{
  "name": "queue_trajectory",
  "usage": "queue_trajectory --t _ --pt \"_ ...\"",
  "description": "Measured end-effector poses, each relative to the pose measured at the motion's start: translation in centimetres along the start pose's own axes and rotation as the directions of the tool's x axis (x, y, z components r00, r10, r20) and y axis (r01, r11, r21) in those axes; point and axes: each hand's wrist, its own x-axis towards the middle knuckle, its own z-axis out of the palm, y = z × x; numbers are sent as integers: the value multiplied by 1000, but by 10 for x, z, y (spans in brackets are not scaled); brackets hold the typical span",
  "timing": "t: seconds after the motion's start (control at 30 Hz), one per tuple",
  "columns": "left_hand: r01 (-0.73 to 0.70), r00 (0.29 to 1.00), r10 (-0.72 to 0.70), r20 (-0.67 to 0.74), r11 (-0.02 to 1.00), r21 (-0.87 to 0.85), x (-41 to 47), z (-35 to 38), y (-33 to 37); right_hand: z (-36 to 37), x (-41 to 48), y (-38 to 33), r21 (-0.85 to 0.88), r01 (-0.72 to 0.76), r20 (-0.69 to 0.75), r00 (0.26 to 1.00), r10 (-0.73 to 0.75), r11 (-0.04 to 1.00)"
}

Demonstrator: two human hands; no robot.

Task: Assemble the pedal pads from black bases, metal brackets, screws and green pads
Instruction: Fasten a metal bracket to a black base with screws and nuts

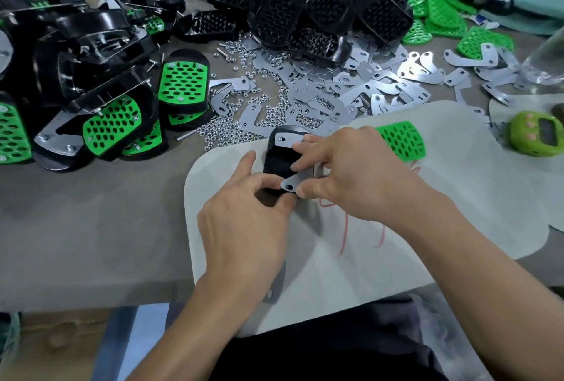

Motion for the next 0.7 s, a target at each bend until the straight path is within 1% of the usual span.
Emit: queue_trajectory --t 0.07,0.13,0.23,0.4,0.47,0.53,0.7 --pt "-60 998 61 -19 998 6 -2 -1 0 -1 1 -1 -11 -9 5 1000 9 1000" --pt "-104 995 104 -8 995 -11 1 -6 -5 -2 2 -2 -13 -16 9 1000 16 1000" --pt "-117 991 116 62 993 4 13 -15 -11 -3 3 -1 4 -38 18 999 37 999" --pt "-76 979 88 185 995 -72 30 -22 -8 -3 4 0 14 -50 26 998 50 999" --pt "-58 973 74 218 995 -77 36 -24 -8 -2 4 -1 8 -50 30 998 50 999" --pt "-52 971 64 230 997 -59 39 -24 -8 -1 5 -2 -1 -50 33 998 50 999" --pt "-24 976 23 218 1000 4 41 -20 -8 -2 5 -7 -90 -77 6 997 77 993"
